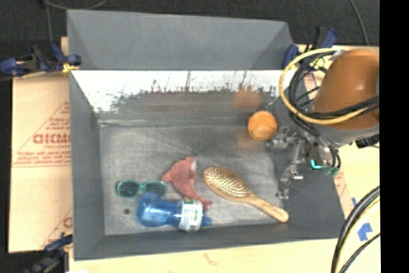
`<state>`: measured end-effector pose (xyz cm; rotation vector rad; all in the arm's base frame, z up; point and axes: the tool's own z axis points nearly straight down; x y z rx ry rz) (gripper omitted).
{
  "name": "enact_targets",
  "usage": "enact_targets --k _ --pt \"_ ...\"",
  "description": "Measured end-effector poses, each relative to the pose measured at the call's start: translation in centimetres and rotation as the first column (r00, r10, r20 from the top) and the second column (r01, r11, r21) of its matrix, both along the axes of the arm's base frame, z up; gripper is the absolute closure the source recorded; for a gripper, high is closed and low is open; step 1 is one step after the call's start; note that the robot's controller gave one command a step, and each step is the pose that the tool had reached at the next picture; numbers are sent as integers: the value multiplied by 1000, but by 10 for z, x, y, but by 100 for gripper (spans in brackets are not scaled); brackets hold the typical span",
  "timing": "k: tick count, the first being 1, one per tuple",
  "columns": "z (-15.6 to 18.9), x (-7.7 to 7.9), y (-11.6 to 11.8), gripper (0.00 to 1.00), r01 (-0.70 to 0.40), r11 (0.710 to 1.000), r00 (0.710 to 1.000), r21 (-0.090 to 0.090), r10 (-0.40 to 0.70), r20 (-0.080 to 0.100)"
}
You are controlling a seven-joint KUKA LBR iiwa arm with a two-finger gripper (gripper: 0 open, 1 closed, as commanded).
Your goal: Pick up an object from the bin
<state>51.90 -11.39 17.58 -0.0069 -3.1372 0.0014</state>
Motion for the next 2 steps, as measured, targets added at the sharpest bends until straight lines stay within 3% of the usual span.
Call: enact_targets --k 1,2 --pt "4 2 0 0 -3 1000 1000 -2 3 8" --pt "-43 -26 21 0 -73 997 997 -2 73 12"
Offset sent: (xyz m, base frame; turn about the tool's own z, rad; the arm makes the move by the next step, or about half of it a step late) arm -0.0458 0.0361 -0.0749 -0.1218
